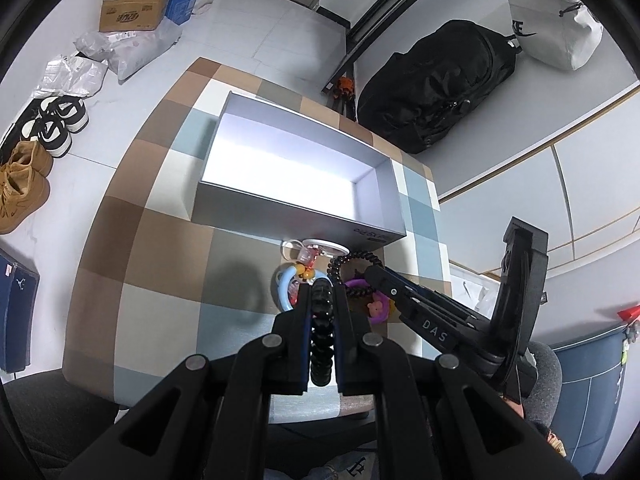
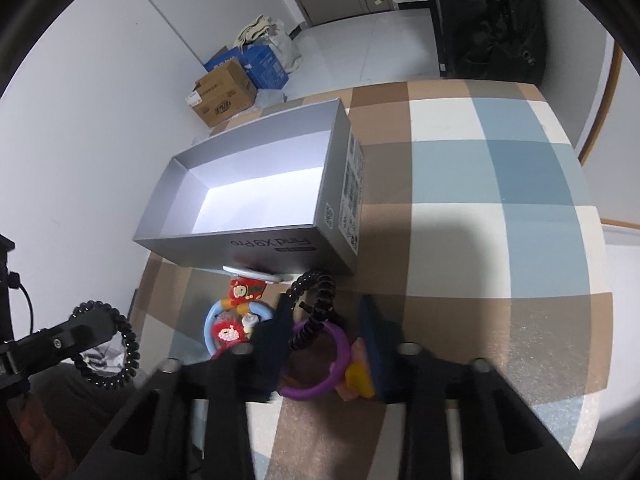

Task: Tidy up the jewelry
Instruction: 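Lift the black bracelet with the left tool while the right tool grasps the second black bracelet, then lower both black bracelets into the silver box and open both tools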

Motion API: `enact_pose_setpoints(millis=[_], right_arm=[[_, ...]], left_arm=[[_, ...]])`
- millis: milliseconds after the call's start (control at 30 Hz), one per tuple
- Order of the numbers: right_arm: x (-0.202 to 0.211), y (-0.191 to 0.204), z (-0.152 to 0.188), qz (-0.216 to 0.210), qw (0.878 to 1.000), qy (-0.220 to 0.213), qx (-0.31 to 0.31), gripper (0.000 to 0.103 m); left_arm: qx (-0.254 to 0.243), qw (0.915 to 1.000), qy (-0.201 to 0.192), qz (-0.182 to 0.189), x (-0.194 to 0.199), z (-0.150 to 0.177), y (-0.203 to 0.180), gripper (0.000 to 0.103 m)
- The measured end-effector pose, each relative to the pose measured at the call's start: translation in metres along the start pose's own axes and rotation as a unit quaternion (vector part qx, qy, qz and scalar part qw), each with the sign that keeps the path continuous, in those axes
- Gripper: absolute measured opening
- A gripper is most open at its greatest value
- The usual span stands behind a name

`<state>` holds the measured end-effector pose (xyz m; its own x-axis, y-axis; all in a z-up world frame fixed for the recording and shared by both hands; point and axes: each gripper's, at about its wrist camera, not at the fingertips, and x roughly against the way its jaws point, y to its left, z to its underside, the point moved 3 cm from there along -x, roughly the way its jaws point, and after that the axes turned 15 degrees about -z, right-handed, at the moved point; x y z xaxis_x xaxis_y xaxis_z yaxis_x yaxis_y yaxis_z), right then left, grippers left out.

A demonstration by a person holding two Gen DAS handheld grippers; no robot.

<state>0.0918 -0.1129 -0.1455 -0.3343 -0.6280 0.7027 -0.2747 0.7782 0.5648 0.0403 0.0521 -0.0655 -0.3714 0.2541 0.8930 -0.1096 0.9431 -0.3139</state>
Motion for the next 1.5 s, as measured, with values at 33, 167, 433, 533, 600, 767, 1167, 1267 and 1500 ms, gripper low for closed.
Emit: enact_pose_setpoints(millis=[33, 167, 433, 533, 600, 767, 1167, 1267, 1500], right_arm=[[-0.001, 0.002, 0.000, 0.004, 1.000, 0.001, 0.005, 0.012], [0.000, 0.005, 0.000, 0.008, 1.000, -0.001, 0.015, 0.009], [0.018, 0.011, 0.000, -0.004, 0.999, -0.027, 0.021, 0.009], [0.028, 0.019, -0.002, -0.017, 0.999, -0.041, 0.031, 0.009], [0.034, 0.026, -0.004, -0.023, 0.998, -0.047, 0.040, 0.009], [0.059, 0.047, -0.022, -0.040, 0.994, -0.082, 0.061, 0.009], [0.063, 0.077, -0.088, -0.062, 0.987, -0.089, 0.119, 0.009], [0.051, 0.073, -0.095, -0.066, 0.987, -0.082, 0.118, 0.009], [0.021, 0.049, -0.096, -0.073, 0.991, -0.054, 0.096, 0.009]], left_arm=[[0.001, 1.0000, 0.000, 0.000, 0.000, 0.000, 0.000, 0.005], [0.005, 1.0000, -0.002, 0.000, 0.001, -0.001, 0.001, 0.005], [0.005, 1.0000, -0.007, -0.003, 0.003, -0.004, -0.001, 0.005], [0.002, 0.9998, -0.016, -0.010, 0.008, -0.008, -0.004, 0.005], [0.000, 0.9997, -0.021, -0.014, 0.010, -0.012, -0.007, 0.005], [-0.010, 0.9993, -0.028, -0.022, 0.016, -0.029, -0.018, 0.005], [-0.027, 0.9980, -0.029, -0.048, -0.003, -0.085, -0.030, 0.005], [-0.021, 0.9987, -0.014, -0.044, -0.020, -0.090, -0.027, 0.005], [-0.016, 0.9991, 0.017, -0.034, -0.045, -0.094, -0.018, 0.005]])
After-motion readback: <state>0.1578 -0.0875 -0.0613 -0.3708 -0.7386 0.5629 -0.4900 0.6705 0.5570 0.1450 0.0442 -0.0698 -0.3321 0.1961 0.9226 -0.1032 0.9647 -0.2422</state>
